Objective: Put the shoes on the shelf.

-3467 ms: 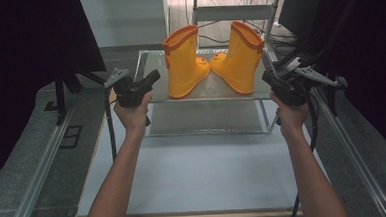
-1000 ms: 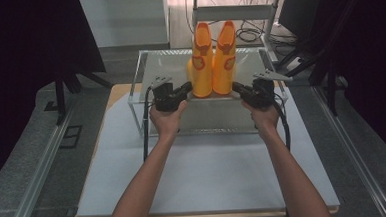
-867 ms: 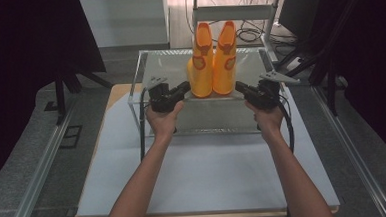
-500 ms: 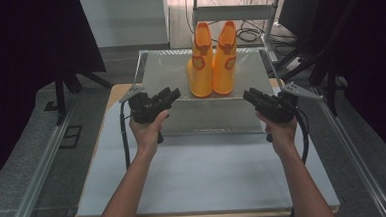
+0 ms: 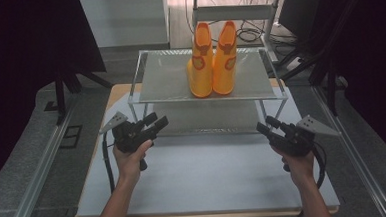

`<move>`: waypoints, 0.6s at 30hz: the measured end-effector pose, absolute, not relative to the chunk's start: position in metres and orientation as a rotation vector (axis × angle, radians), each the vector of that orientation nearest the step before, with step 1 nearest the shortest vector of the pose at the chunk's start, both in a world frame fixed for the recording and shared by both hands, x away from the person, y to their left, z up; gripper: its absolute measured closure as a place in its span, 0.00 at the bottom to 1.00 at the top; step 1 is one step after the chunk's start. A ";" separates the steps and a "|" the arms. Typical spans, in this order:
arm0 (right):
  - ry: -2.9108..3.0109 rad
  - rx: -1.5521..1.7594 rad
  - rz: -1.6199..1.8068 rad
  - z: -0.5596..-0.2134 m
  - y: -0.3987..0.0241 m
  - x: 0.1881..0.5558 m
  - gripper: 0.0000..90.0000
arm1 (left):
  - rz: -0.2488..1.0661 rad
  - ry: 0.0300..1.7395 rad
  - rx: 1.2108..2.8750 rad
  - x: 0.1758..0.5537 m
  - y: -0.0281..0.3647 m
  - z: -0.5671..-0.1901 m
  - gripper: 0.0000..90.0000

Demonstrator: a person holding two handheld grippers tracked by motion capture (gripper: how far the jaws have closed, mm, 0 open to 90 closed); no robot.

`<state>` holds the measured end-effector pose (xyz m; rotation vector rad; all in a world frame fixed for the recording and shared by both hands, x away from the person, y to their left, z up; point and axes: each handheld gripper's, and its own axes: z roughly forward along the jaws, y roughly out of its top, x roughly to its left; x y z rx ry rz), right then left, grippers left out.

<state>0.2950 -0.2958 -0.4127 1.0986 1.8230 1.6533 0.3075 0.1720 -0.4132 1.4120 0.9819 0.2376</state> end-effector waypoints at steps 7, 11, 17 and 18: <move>1.869 1.136 1.586 -0.439 -0.306 0.285 0.52 | 0.248 1.009 1.467 0.299 0.177 -0.431 0.46; 1.875 1.143 1.574 -0.443 -0.309 0.283 0.52 | 0.262 1.009 1.477 0.295 0.176 -0.433 0.46; 1.866 1.150 1.581 -0.445 -0.311 0.282 0.51 | 0.256 1.014 1.481 0.295 0.176 -0.435 0.45; 1.867 1.146 1.577 -0.445 -0.311 0.282 0.51 | 0.255 1.015 1.485 0.295 0.175 -0.436 0.45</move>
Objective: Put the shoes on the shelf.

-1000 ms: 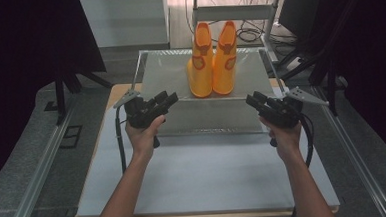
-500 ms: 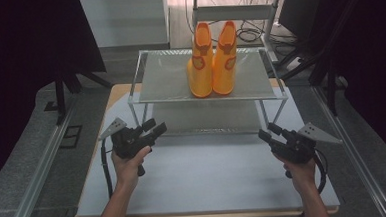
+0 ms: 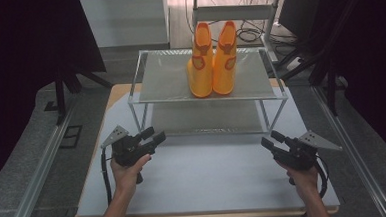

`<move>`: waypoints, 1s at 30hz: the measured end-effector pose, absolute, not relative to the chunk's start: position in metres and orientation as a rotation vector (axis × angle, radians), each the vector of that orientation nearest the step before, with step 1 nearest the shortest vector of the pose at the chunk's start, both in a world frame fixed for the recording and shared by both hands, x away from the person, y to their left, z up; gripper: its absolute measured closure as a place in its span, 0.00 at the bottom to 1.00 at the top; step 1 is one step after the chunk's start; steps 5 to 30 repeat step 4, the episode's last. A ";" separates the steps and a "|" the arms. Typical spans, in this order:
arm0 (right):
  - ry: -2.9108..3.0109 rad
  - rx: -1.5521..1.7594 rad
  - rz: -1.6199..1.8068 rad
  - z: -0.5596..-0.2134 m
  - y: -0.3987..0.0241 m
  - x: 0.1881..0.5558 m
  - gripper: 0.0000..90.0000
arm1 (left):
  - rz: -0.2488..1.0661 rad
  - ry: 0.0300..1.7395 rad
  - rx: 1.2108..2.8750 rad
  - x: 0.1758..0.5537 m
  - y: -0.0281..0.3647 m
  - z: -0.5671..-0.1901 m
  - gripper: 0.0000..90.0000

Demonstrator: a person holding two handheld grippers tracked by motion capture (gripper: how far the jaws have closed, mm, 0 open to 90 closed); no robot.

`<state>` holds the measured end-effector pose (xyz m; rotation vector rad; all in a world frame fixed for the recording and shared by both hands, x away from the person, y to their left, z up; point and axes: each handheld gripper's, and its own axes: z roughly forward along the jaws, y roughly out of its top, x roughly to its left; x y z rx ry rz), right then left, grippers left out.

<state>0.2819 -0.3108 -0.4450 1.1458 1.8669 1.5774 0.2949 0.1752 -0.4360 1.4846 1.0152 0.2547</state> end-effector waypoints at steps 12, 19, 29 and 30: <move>1.868 1.142 1.578 -0.446 -0.310 0.281 0.48 | 0.271 1.025 1.503 0.295 0.175 -0.441 0.44; 1.868 1.142 1.578 -0.446 -0.310 0.281 0.48 | 0.271 1.025 1.503 0.295 0.175 -0.441 0.44; 1.868 1.142 1.578 -0.446 -0.310 0.281 0.48 | 0.271 1.025 1.503 0.295 0.175 -0.441 0.44; 1.868 1.142 1.578 -0.446 -0.310 0.281 0.48 | 0.271 1.025 1.503 0.295 0.175 -0.441 0.44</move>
